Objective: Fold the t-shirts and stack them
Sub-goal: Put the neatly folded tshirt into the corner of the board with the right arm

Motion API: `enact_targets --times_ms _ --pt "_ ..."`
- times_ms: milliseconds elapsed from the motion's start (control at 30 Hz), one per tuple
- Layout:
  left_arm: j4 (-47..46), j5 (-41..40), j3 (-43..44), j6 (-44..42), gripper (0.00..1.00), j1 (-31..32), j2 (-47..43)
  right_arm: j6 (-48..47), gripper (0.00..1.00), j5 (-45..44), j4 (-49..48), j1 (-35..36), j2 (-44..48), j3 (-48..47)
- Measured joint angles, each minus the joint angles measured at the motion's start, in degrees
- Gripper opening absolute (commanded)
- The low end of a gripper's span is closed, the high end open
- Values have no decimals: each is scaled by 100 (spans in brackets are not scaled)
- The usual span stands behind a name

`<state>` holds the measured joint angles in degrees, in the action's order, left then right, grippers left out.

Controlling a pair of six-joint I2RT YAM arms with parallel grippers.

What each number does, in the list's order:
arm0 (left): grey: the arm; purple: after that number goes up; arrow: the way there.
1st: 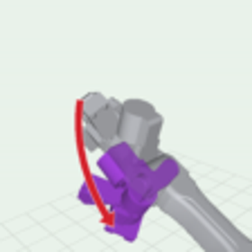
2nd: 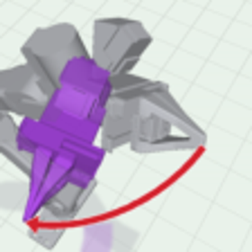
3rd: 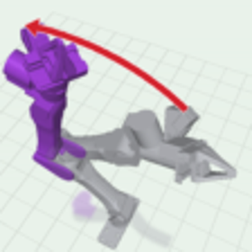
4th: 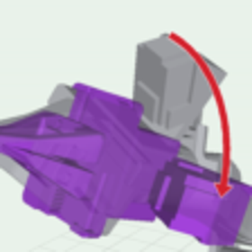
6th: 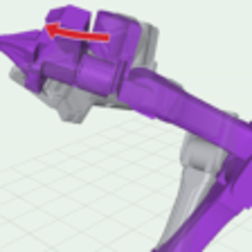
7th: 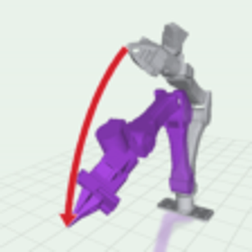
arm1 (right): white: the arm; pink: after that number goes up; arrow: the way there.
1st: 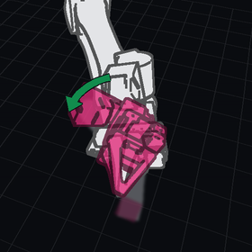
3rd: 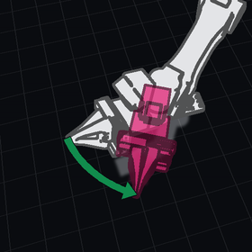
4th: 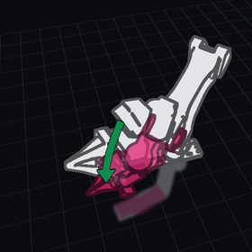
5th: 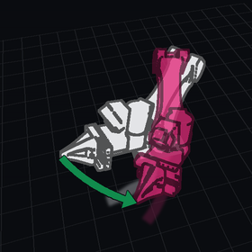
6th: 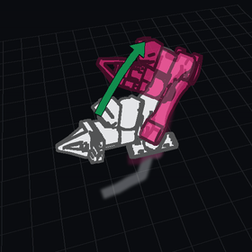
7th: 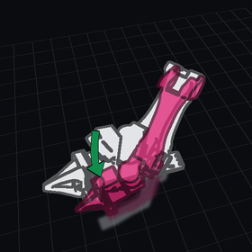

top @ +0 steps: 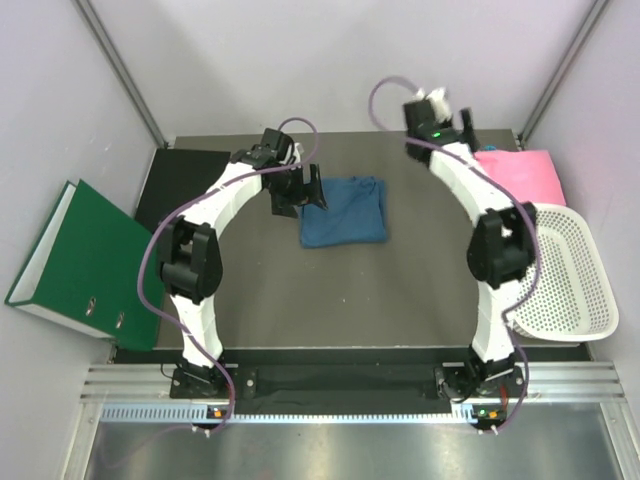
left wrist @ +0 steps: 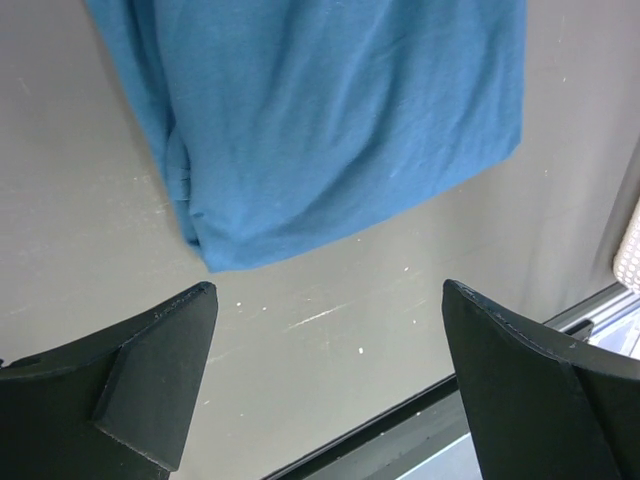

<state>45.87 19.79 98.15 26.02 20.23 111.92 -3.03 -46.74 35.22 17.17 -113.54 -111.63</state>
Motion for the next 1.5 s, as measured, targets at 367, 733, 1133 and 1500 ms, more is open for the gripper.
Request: enact_targets --times_ms 367,733,1133,1500 --pt "9 348 -297 -225 98 -219 17 -566 94 -2181 833 846 -2618 2" --pt "-33 638 -420 -260 97 -522 61 271 90 -2610 1947 214 -3117 -472" --pt "-35 715 -420 -262 96 -599 208 861 77 -2669 2531 -461 -3244 -468" --pt "-33 739 -435 -238 96 -599 203 726 0 -2404 2470 -890 -3324 -463"
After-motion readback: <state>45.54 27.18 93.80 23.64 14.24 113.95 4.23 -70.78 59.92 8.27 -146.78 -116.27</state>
